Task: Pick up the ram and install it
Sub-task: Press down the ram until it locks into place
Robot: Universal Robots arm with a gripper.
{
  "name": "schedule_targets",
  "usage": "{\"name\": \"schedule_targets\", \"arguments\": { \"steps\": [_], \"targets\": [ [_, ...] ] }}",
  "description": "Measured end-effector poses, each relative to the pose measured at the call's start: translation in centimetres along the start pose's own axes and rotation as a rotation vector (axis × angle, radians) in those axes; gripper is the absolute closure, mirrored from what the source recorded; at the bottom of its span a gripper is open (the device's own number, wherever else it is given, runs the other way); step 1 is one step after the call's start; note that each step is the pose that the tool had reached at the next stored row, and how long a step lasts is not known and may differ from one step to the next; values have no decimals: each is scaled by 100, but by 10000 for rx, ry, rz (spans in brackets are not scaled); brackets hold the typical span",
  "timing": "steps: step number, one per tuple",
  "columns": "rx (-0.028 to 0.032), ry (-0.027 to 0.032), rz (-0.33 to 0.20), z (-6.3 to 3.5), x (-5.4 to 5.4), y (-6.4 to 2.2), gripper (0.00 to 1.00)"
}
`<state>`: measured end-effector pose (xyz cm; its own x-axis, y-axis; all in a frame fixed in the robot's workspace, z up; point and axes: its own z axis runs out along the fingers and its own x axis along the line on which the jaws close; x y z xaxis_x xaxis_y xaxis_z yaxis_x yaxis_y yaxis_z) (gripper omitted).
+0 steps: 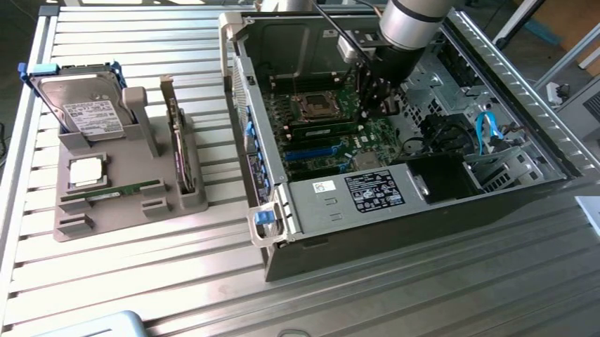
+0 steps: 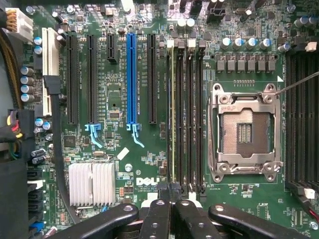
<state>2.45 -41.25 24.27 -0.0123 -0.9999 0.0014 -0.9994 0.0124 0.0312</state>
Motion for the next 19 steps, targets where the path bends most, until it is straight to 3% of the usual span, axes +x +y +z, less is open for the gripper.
{"name": "schedule_targets", "arguments": {
  "steps": [3,14,16,19],
  "targets": [
    [-1,2,0,40,0,-1,89],
    [0,1,0,43,-55,0,89],
    [-1,5,0,99,-55,-1,89],
    [-1,3,0,109,-56,-2,89]
  ]
}}
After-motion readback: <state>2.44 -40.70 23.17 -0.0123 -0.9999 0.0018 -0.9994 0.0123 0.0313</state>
